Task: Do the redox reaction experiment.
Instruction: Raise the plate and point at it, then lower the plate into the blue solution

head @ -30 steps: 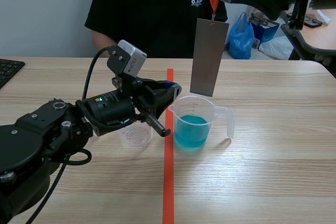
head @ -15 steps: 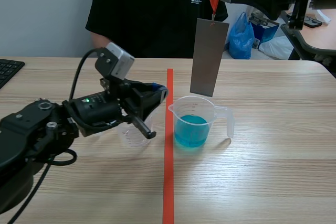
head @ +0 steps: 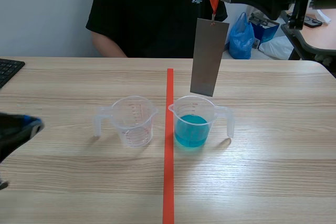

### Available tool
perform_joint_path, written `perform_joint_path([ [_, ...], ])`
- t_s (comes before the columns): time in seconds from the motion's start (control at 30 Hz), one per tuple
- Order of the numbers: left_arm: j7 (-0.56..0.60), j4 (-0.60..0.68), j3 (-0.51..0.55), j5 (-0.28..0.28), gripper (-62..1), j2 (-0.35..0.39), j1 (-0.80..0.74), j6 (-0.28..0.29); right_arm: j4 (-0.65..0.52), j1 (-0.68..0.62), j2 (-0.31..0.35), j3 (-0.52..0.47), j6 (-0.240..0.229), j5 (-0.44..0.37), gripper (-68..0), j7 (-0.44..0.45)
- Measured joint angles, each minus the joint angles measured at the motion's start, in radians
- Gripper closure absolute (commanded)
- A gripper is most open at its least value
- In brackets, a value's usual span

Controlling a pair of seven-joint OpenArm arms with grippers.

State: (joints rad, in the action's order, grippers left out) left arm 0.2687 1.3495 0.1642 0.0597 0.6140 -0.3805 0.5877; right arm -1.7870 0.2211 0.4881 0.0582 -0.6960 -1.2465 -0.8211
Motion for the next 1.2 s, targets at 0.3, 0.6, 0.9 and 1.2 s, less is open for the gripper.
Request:
perform_joint_path([
  [0.3,0.289,-0.011,0.275,-0.270,-2.7,-0.079,-0.457,-0.124,0.000,0.000,0.000,0.000,0.000,0.000,-1.7,0.000],
  [0.6,0.463,-0.016,0.329,-0.554,-2.7,-0.316,-0.641,-0.299,0.000,0.000,0.000,0.000,0.000,0.000,-1.7,0.000],
  [0.9,0.491,-0.017,0.317,-0.669,-2.7,-0.397,-0.636,-0.311,0.000,0.000,0.000,0.000,0.000,0.000,-1.7,0.000],
  [1.2,0.491,-0.017,0.317,-0.668,-2.7,-0.389,-0.636,-0.311,0.050,0.000,-0.001,0.002,-0.005,0.000,-1.7,0.035],
])
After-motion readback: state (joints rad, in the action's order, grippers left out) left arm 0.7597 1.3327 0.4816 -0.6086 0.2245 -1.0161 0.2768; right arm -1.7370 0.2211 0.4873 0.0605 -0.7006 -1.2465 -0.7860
